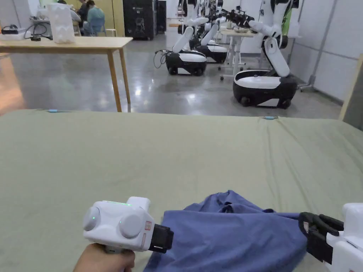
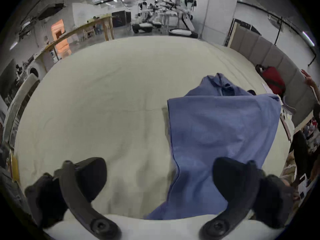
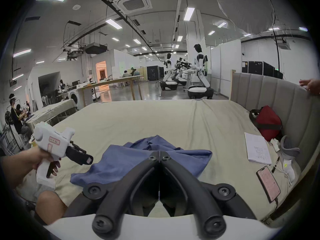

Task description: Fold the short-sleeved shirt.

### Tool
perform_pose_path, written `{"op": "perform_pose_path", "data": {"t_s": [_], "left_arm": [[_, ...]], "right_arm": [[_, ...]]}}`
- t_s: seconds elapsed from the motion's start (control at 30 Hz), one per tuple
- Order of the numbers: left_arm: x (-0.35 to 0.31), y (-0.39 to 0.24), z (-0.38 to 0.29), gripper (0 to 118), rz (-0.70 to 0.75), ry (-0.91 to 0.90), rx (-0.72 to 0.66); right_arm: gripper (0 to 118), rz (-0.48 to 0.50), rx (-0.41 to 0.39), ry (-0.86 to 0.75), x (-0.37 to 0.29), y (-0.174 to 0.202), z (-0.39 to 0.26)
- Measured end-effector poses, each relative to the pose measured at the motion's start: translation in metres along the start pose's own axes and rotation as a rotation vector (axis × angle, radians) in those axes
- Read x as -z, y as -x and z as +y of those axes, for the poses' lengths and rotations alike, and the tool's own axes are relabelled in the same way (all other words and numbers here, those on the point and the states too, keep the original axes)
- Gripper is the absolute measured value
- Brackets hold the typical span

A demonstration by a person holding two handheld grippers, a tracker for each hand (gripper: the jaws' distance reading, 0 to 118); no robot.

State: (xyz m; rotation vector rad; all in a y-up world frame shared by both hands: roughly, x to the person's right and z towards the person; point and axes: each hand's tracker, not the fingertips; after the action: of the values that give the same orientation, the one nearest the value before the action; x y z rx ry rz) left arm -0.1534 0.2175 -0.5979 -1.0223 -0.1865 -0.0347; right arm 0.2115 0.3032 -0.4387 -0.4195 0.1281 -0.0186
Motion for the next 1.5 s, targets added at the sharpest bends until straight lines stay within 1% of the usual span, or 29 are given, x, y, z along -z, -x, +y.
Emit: {"op": "perform_pose_path", "data": {"t_s": [0.07,0.13,0.2,0.27,0.3,0.33,0.4,0.47,0.5,0.53,0.57,0.6,0.63,0.67,0.7,0.77,0.83,0.87,0.93,1.0,1.07,1.1,1.13,1.2,1.23,1.27,1.33,1.4,1.5], "left_arm": [[0.003,-0.005,-0.007,115,0.024,0.069,0.047],[-0.002,-0.006,-0.027,115,-0.018,0.112,0.147],[-0.003,-0.006,-0.045,115,-0.027,0.177,0.228],[-0.002,-0.001,-0.06,115,-0.041,0.198,0.229],[0.001,0.0,-0.063,113,-0.045,0.201,0.22],[0.003,0.0,-0.066,104,-0.056,0.208,0.212],[0.004,-0.001,-0.067,100,-0.052,0.191,0.215],[-0.004,-0.006,-0.065,76,-0.042,0.158,0.252],[-0.009,-0.006,-0.064,61,-0.032,0.137,0.269],[-0.012,-0.007,-0.064,32,-0.049,0.132,0.284],[-0.014,-0.007,-0.063,14,-0.062,0.129,0.286],[-0.015,-0.009,-0.062,9,-0.06,0.129,0.282],[-0.014,-0.008,-0.061,9,-0.045,0.131,0.303],[-0.013,-0.008,-0.061,9,-0.051,0.14,0.32],[-0.013,-0.008,-0.061,9,-0.05,0.14,0.313],[-0.012,-0.006,-0.059,9,-0.057,0.146,0.301],[-0.012,-0.005,-0.06,9,-0.061,0.144,0.291],[-0.012,-0.005,-0.06,9,-0.062,0.144,0.286],[-0.011,-0.004,-0.06,9,-0.063,0.144,0.278],[-0.01,-0.004,-0.061,9,-0.063,0.143,0.269],[-0.009,-0.002,-0.061,9,-0.065,0.143,0.258],[-0.009,-0.002,-0.061,9,-0.066,0.143,0.256],[-0.009,-0.001,-0.06,9,-0.068,0.143,0.251],[-0.009,0.002,-0.059,9,-0.076,0.14,0.231],[-0.011,0.004,-0.059,9,-0.082,0.129,0.212],[-0.013,0.005,-0.058,8,-0.081,0.11,0.192],[-0.023,0.009,-0.053,6,-0.083,0.042,0.138],[-0.037,0.012,-0.046,5,-0.08,-0.037,0.096],[-0.069,0.015,-0.024,4,-0.088,-0.159,0.042]], "right_arm": [[0,-0.018,0.004,0.013,0.0,-0.008,-0.004],[0,-0.025,0.01,0.032,0.001,-0.018,-0.008],[0,-0.035,-0.002,0.043,0.003,-0.024,-0.011],[0,-0.044,-0.007,0.053,0.006,-0.029,-0.013],[0,-0.043,-0.008,0.057,0.009,-0.032,-0.014],[0,-0.042,-0.008,0.063,0.011,-0.033,-0.014],[0,-0.045,-0.007,0.08,0.021,-0.04,-0.014],[1,-0.052,-0.003,0.103,0.032,-0.047,-0.011],[3,-0.056,0.004,0.117,0.038,-0.053,-0.008],[20,-0.05,0.008,0.13,0.046,-0.061,-0.003],[47,-0.04,0.006,0.152,0.053,-0.067,0.002],[78,-0.017,-0.004,0.194,0.065,-0.075,0.011],[103,-0.005,-0.013,0.233,0.075,-0.083,0.019],[107,0.021,-0.016,0.264,0.085,-0.089,0.027],[107,0.045,-0.025,0.311,0.096,-0.097,0.038],[107,0.043,-0.047,0.375,0.107,-0.103,0.057],[107,0.087,-0.006,0.43,0.122,-0.114,0.068],[107,0.085,0.009,0.454,0.126,-0.116,0.07],[107,0.102,0.019,0.523,0.141,-0.124,0.063],[107,0.093,0.032,0.597,0.155,-0.13,0.044],[102,0.106,0.067,0.636,0.162,-0.13,0.027],[93,0.134,0.1,0.633,0.163,-0.131,0.019],[67,0.137,0.123,0.635,0.169,-0.137,0.009],[7,0.142,0.129,0.619,0.169,-0.134,-0.002],[4,0.168,0.14,0.602,0.166,-0.131,-0.004],[3,0.185,0.149,0.585,0.163,-0.13,-0.004],[3,0.167,0.146,0.504,0.153,-0.126,0.0],[3,0.207,0.215,0.427,0.14,-0.128,0.01],[3,0.243,0.275,0.303,0.116,-0.129,0.042]]}}
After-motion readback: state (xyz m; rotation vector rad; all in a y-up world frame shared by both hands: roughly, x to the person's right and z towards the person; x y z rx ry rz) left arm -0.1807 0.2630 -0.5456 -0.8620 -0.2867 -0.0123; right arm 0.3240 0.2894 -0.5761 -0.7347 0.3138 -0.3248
